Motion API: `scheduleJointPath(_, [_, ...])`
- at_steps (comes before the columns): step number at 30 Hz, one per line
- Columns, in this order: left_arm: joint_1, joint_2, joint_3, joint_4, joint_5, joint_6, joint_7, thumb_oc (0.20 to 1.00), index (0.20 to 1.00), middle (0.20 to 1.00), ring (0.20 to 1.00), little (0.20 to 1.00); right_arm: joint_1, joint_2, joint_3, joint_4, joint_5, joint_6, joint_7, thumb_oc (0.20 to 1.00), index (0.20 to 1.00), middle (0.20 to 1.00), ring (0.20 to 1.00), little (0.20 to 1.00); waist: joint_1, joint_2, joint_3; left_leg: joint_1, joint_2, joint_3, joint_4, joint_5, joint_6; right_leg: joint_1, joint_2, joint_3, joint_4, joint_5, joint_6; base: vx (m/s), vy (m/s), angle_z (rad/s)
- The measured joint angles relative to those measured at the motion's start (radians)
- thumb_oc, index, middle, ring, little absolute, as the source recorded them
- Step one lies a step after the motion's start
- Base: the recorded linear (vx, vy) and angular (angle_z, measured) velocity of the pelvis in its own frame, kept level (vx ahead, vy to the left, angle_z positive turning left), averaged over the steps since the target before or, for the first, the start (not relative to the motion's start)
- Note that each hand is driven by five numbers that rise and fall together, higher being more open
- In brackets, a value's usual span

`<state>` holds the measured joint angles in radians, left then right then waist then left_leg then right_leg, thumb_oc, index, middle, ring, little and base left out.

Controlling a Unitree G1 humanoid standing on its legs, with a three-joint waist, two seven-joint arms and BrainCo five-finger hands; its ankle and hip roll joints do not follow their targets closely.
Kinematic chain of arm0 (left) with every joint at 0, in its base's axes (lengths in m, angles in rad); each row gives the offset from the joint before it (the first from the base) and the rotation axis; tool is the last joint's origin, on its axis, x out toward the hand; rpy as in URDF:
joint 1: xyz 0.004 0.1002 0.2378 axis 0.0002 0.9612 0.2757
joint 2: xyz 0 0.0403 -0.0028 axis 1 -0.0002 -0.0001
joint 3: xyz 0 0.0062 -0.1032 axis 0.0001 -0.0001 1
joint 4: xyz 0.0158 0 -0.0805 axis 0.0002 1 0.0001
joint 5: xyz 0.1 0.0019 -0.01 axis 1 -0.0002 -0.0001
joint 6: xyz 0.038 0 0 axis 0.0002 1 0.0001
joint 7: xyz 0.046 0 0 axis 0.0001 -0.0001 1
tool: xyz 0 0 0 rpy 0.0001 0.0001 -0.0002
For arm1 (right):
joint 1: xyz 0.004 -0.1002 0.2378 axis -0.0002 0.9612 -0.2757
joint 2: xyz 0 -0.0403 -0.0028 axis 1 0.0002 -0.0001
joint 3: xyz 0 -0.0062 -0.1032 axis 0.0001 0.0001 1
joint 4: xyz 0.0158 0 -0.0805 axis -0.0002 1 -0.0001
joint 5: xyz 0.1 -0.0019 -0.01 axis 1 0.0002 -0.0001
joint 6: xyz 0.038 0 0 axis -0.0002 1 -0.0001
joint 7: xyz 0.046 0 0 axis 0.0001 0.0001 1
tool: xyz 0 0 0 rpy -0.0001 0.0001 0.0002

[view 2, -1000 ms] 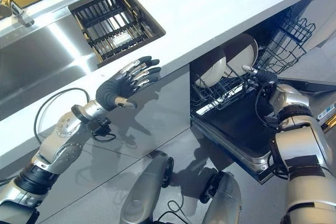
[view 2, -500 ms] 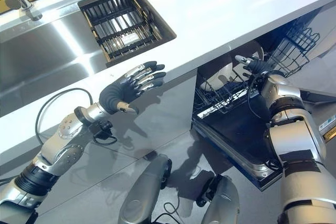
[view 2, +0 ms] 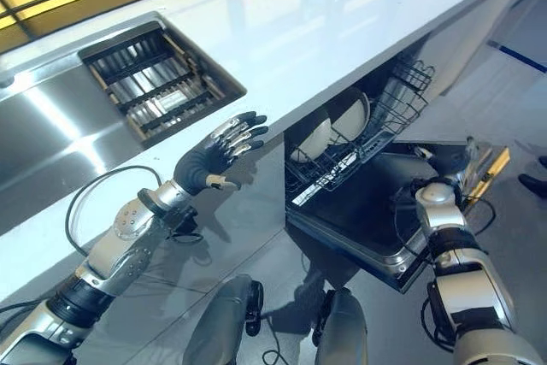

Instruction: Pick up plates and place into dishwasher.

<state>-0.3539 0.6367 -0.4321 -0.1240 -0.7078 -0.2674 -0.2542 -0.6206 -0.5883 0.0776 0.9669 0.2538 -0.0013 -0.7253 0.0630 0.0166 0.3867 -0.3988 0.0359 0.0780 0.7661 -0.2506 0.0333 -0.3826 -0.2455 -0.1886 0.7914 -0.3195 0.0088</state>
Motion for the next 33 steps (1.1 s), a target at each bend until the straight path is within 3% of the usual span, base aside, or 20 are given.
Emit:
scheduleJointPath(5, [0.009,-0.007,-0.001,0.011,0.010,-0.010,0.021,1.000,1.000,1.000,1.000,1.000,0.099,0.036,-0.068,0.108,0.051,-0.016,-0.006,1.000,1.000,1.000,1.000,1.000,-0.025,-0.003,0.001,0.040,0.004,0.021,0.006,-0.028,-0.001,0.029,0.003,0.021,-0.006,0.030,0.023,0.03,0.027,-0.13])
scheduleJointPath(11, [0.008,-0.009,-0.019,0.013,0.009,-0.012,0.046,1.000,1.000,1.000,1.000,1.000,0.136,0.056,-0.075,0.324,0.264,0.021,0.190,1.000,1.000,1.000,1.000,1.000,-0.023,-0.001,0.002,0.036,0.012,0.014,0.039,-0.054,-0.013,0.025,0.009,0.020,0.023,0.021,0.028,-0.01,-0.020,-0.01])
scheduleJointPath(18, [0.001,-0.009,-0.027,0.003,0.010,0.000,0.071,1.000,1.000,1.000,1.000,1.000,0.123,0.063,-0.102,0.399,0.520,0.081,0.327,1.000,1.000,1.000,1.000,1.000,-0.017,0.028,0.017,-0.031,-0.004,-0.006,0.122,-0.083,-0.009,-0.028,-0.007,0.015,0.109,-0.015,0.026,-0.04,-0.033,0.08])
scheduleJointPath(21, [-0.004,-0.006,-0.021,-0.001,0.007,0.007,0.073,1.000,1.000,1.000,1.000,1.000,0.122,0.030,-0.111,0.415,0.650,0.074,0.476,1.000,1.000,1.000,1.000,1.000,-0.023,0.037,0.022,-0.069,-0.014,-0.012,0.161,-0.092,-0.011,-0.070,-0.025,0.018,0.159,-0.029,0.027,-0.13,-0.033,0.07])
scheduleJointPath(27, [-0.005,0.003,0.005,0.000,0.002,0.044,0.025,1.000,1.000,1.000,1.000,1.000,0.113,-0.023,-0.062,0.400,0.869,0.065,0.942,1.000,1.000,1.000,1.000,1.000,-0.021,0.069,0.055,-0.143,-0.033,-0.052,0.182,-0.085,-0.013,-0.138,-0.027,0.016,0.191,-0.026,0.018,-0.08,-0.055,-0.02])
scheduleJointPath(33, [-0.002,0.016,0.104,0.002,-0.036,0.065,-0.047,1.000,1.000,1.000,1.000,1.000,0.109,-0.040,0.022,0.327,0.898,0.090,1.098,1.000,1.000,1.000,1.000,1.000,-0.010,0.064,0.077,-0.157,-0.031,-0.082,0.174,-0.083,-0.017,-0.151,-0.022,-0.024,0.190,-0.022,-0.013,-0.01,-0.035,-0.06])
